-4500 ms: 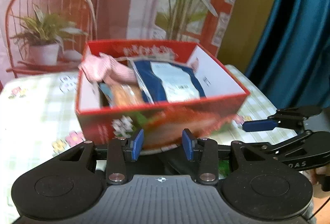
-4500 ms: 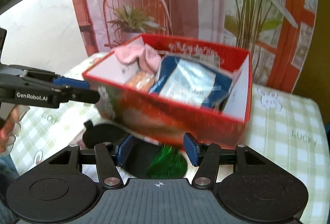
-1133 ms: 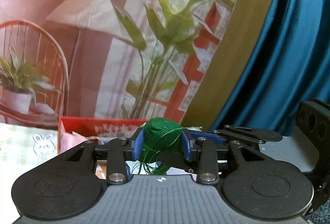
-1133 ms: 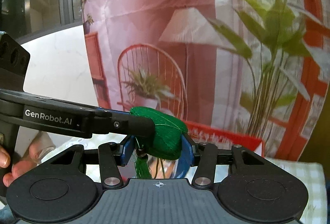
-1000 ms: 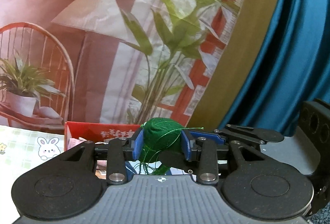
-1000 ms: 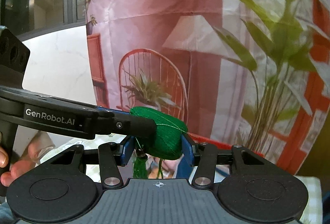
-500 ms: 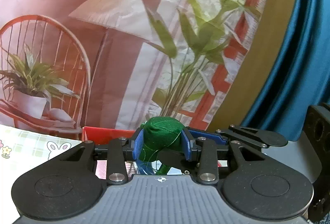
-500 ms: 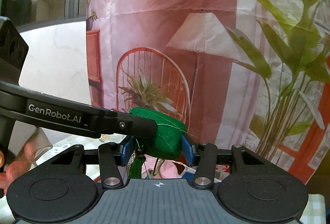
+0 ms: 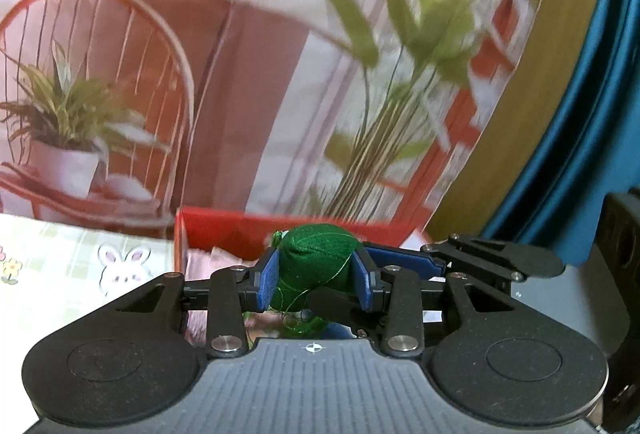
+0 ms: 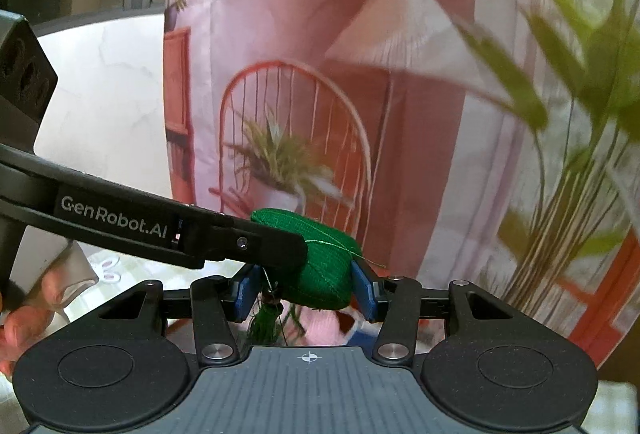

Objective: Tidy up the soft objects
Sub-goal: 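Lower the green yarn ball into the box and open both grippers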

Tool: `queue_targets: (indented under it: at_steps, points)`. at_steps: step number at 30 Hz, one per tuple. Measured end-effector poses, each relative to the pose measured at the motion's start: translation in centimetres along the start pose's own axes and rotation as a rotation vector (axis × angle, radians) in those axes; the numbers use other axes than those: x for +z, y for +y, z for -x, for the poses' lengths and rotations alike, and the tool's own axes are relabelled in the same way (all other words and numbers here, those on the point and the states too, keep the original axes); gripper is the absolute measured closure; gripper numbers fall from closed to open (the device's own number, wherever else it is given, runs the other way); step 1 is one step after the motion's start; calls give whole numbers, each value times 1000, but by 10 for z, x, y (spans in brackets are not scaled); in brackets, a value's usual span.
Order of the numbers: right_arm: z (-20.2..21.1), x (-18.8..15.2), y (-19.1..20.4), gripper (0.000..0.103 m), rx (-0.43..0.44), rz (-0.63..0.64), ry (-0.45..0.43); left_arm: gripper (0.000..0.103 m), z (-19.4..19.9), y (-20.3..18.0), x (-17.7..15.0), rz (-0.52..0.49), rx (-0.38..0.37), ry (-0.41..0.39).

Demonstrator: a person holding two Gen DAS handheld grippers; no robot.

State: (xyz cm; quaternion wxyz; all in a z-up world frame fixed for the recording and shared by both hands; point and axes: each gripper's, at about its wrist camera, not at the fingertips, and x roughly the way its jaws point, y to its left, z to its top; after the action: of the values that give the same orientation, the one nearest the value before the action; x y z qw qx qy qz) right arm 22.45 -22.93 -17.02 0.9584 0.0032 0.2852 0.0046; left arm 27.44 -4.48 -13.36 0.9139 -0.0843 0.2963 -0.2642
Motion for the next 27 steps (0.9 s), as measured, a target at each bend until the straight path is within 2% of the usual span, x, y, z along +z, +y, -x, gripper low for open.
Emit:
queue_targets:
  at_steps: [5,9,12,14,15,16,17,19,21,27]
  points:
    - [-15,-21,-3,57,15,-62,80,61,-17,4,-14,-13,28,76]
    - [-21,-31,-5,56,5,-86,125,62,-21,7,-19,-34,86,99]
    - [-20,-36,-4,45,4,-70,157,60,-13,10,-19,-32,120,89]
    - [-15,-39,-2,35,-14,-41,160,53,-6,10,-20,-41,136,77]
    - [-13,-40,-1,32,-27,-31,162,45,-1,7,-20,-50,147,70]
    - [-10,-41,-2,26,-38,-28,163,36,3,5,-21,-61,159,61]
    - [-6,-42,-2,22,-46,-31,158,31,8,3,-22,-72,172,50]
    - [3,-45,-4,8,-59,-47,143,9,18,-1,-23,-87,192,26]
    - [13,-49,-6,1,-78,-69,124,3,28,-5,-25,-93,208,1]
    - [45,-62,-16,1,-143,-169,70,0,45,-14,-34,-107,220,16]
